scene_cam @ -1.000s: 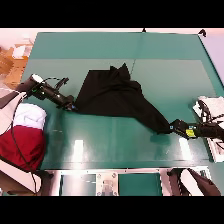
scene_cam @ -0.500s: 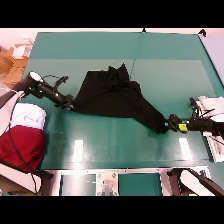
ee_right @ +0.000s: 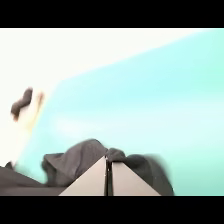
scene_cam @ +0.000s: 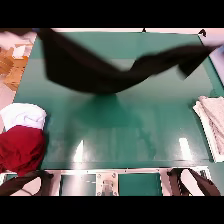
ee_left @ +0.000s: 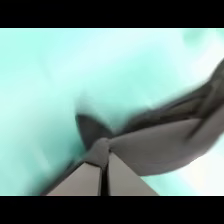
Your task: Fold the shirts.
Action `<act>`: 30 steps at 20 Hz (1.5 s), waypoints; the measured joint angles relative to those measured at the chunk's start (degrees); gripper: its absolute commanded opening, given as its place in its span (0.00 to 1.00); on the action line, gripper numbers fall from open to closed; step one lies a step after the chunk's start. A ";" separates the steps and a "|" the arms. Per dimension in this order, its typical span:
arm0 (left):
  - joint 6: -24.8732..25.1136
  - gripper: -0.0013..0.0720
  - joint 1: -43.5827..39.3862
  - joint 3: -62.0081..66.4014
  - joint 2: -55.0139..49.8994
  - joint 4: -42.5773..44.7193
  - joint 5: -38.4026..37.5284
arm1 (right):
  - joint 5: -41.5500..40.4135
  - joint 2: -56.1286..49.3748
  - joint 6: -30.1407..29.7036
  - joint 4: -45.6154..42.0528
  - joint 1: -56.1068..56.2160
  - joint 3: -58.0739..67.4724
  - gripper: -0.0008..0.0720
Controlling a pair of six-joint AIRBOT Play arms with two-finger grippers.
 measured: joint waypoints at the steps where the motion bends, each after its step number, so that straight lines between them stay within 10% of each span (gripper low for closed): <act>1: -0.70 0.05 0.00 3.41 2.67 0.85 1.79 | -0.55 1.31 1.27 0.57 -2.49 4.55 0.04; 16: -4.13 0.05 0.00 3.93 14.10 11.23 10.80 | -8.24 7.87 5.33 3.41 -12.68 18.21 0.04; 30: 2.03 0.05 -1.90 -6.32 -28.33 4.94 18.40 | -28.17 -34.34 -3.45 -5.75 15.30 7.80 0.04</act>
